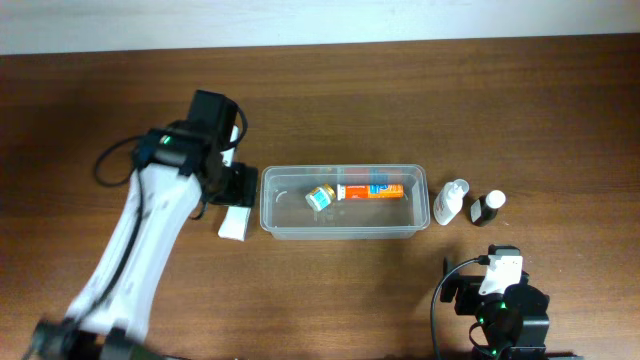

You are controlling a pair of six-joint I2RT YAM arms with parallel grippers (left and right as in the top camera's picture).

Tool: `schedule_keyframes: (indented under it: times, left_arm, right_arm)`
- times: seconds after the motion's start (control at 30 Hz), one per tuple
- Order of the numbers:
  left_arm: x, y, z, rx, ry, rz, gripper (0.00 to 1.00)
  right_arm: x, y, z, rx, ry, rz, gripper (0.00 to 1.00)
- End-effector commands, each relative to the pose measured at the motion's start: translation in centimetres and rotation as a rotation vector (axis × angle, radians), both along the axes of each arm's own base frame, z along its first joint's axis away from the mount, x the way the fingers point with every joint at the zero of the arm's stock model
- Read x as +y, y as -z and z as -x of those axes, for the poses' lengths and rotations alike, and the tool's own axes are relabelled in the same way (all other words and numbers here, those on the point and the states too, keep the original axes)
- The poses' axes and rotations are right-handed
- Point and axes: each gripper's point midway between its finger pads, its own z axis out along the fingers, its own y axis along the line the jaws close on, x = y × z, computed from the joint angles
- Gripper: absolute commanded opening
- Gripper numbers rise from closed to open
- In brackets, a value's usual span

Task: Pack container
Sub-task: 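Grasp the white-green Panadol box with the left gripper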

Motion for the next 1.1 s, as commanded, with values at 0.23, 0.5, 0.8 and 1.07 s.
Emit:
schedule_keyframes:
  times: [0.23, 0.5, 0.8, 1.07]
  left_arm:
    - [-0.8, 10.0, -1.5, 0.245, 0.087, 0.02, 0.92]
    - [-0.6, 13.3, -1.4, 0.322, 0.092, 0.006, 0.92]
    - [1.0, 14.9, -2.3, 0.326, 0.049, 0.036, 0.9]
    - [1.0, 15.5, -2.3, 0.336, 0.109, 0.134, 0.77]
  right_arm:
    - [-0.1, 0.3, 0.0, 0.001, 0.004, 0.0, 0.98]
    - [-0.1, 0.3, 0.0, 0.001, 0.004, 0.0, 0.98]
    - [-0.1, 0.3, 0.0, 0.001, 0.004, 0.0, 0.98]
    - [-0.1, 0.3, 0.0, 0.001, 0.004, 0.0, 0.98]
